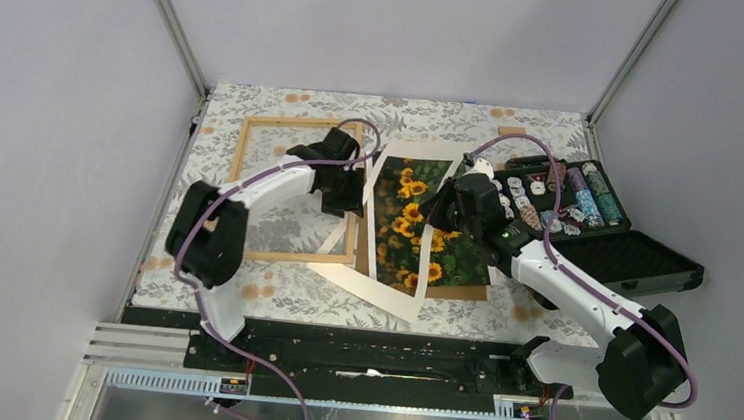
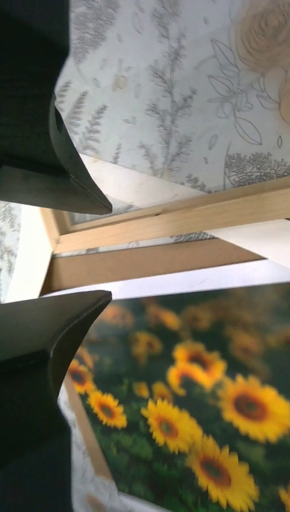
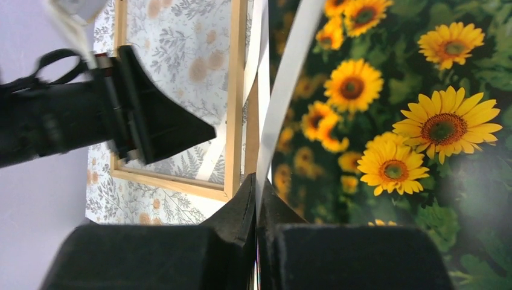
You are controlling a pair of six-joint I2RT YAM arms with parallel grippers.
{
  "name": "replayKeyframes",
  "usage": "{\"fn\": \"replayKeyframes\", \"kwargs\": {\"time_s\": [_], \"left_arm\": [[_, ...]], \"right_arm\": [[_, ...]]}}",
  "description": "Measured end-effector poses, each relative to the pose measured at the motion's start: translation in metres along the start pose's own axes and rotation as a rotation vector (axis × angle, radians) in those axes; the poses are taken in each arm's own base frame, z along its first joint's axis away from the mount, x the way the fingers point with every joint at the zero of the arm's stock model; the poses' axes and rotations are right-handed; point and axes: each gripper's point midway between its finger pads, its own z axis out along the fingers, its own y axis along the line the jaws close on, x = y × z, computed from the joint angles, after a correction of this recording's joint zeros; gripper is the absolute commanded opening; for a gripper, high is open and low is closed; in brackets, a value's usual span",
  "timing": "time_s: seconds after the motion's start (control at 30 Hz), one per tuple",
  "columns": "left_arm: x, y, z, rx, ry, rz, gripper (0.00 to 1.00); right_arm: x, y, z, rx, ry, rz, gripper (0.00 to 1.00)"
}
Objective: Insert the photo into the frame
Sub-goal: Pick up the photo frame from the center of the board.
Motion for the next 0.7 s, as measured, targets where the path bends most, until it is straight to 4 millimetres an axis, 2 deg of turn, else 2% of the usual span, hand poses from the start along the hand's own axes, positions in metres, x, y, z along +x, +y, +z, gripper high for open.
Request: {"fn": "replayKeyframes", "kwargs": {"time_s": [0.13,0.23,0.33,0.6,0.7], "left_arm": [[0.012,0.01,0.034,-0.054,0.086,-0.002,0.46],[0.022,0.017,0.048,-0.101,0.124,0.006,0.45],[0.024,0.015,0.053,-0.134,0.129,0.024,0.38],[0.024,0.016,0.06,-0.213,0.099,0.069,0.29],[0.024,0.019,0.06,-0.231,0.093,0.068,0.14]], "right_arm": [[0.002,-0.002,-0.002,0.009,0.009,-0.001,0.0],[0.001,-0.001,-0.004,0.006,0.006,-0.001,0.0],[-0.003,0.002,-0.008,-0.007,-0.007,0.001,0.0],[-0.008,0.005,-0.015,-0.023,-0.026,0.004,0.0],[-0.009,0.006,-0.016,-0.025,-0.029,0.003,0.0]]}}
